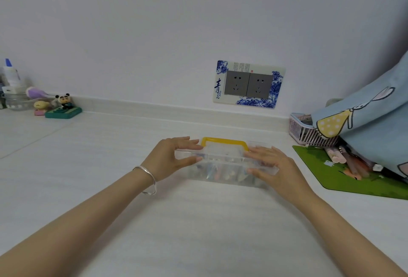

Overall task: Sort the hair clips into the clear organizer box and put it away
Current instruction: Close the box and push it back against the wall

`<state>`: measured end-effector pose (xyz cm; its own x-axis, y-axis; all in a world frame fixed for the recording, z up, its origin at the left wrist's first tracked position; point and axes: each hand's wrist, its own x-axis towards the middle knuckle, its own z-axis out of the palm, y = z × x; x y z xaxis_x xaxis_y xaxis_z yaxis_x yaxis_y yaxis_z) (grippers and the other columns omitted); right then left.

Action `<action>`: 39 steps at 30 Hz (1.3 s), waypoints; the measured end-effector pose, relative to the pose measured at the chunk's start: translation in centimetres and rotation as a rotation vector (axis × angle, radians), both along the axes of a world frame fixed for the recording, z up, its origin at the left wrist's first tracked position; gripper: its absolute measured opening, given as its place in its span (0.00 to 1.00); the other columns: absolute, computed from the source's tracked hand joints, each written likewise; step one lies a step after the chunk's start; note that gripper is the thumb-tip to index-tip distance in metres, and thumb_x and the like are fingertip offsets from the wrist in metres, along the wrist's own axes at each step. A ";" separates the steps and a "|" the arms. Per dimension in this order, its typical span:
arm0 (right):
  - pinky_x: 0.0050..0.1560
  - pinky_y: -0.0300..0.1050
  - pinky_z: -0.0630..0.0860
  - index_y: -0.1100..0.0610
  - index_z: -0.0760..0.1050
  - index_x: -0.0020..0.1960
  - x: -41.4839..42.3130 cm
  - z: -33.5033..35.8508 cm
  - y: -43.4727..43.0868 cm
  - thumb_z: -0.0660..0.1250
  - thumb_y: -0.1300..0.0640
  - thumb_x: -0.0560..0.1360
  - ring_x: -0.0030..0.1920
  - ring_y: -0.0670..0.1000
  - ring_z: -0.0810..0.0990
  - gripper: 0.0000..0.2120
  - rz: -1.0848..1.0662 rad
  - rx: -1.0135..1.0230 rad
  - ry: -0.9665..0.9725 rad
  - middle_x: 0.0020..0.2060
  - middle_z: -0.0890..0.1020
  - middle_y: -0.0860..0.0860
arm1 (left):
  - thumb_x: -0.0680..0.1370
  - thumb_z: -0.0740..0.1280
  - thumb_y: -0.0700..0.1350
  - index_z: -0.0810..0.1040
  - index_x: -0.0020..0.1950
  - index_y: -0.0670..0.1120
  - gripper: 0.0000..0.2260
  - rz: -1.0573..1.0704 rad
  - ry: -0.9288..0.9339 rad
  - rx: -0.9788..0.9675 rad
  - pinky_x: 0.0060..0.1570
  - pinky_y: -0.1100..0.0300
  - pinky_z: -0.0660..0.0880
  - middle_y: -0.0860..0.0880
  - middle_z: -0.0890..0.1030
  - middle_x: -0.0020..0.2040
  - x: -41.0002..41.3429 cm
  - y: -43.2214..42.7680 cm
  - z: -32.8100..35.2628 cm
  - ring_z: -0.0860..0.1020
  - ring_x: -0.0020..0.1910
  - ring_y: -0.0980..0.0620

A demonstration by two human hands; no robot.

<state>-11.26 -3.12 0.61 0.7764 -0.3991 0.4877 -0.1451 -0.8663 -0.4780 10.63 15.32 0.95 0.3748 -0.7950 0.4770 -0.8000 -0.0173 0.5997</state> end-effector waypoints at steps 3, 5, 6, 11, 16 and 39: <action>0.73 0.41 0.55 0.41 0.77 0.58 0.0 -0.4 -0.1 0.72 0.51 0.69 0.61 0.24 0.65 0.18 0.002 -0.013 -0.021 0.61 0.74 0.36 | 0.68 0.74 0.50 0.81 0.54 0.55 0.15 -0.001 -0.015 -0.013 0.66 0.68 0.63 0.59 0.77 0.60 0.1 0.0 -0.3 0.69 0.66 0.62; 0.73 0.42 0.56 0.39 0.76 0.57 0.1 -0.5 -0.1 0.72 0.51 0.69 0.61 0.24 0.64 0.18 0.000 -0.032 -0.033 0.61 0.74 0.35 | 0.68 0.74 0.51 0.80 0.54 0.56 0.16 -0.001 -0.019 -0.015 0.66 0.68 0.63 0.57 0.78 0.61 0.1 0.0 -0.4 0.68 0.66 0.61; 0.73 0.42 0.56 0.37 0.75 0.57 0.1 -0.5 -0.1 0.72 0.51 0.69 0.61 0.24 0.64 0.19 -0.002 -0.037 -0.035 0.60 0.73 0.33 | 0.68 0.74 0.51 0.80 0.54 0.56 0.16 -0.002 -0.022 -0.018 0.67 0.66 0.63 0.57 0.77 0.61 0.1 0.0 -0.4 0.68 0.67 0.61; 0.74 0.48 0.56 0.34 0.71 0.59 0.1 -0.8 0.7 0.70 0.46 0.68 0.68 0.30 0.61 0.21 -0.020 -0.003 -0.063 0.64 0.70 0.34 | 0.68 0.74 0.50 0.79 0.57 0.56 0.17 -0.010 -0.024 -0.022 0.69 0.58 0.64 0.58 0.75 0.62 -0.1 0.1 -0.4 0.67 0.68 0.60; 0.68 0.41 0.56 0.40 0.53 0.73 0.0 -0.7 1.4 0.76 0.51 0.65 0.72 0.42 0.55 0.44 -0.132 0.349 -0.146 0.75 0.56 0.44 | 0.67 0.73 0.55 0.54 0.75 0.50 0.42 0.087 0.054 0.055 0.72 0.59 0.53 0.52 0.56 0.76 -0.3 0.0 -1.0 0.54 0.75 0.55; 0.62 0.35 0.59 0.56 0.59 0.74 -0.1 -0.7 -10.5 0.74 0.54 0.68 0.64 0.41 0.62 0.39 -0.257 0.462 -0.114 0.72 0.65 0.50 | 0.68 0.71 0.58 0.56 0.74 0.45 0.42 0.171 0.219 0.073 0.69 0.58 0.58 0.47 0.62 0.74 -1.0 -13.9 -1.3 0.61 0.73 0.48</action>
<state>-11.40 -13.59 -0.14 0.5777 -0.7624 0.2915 -0.2500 -0.5052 -0.8260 9.62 1.44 -0.38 0.5938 -0.7408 0.3139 -0.6337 -0.1902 0.7499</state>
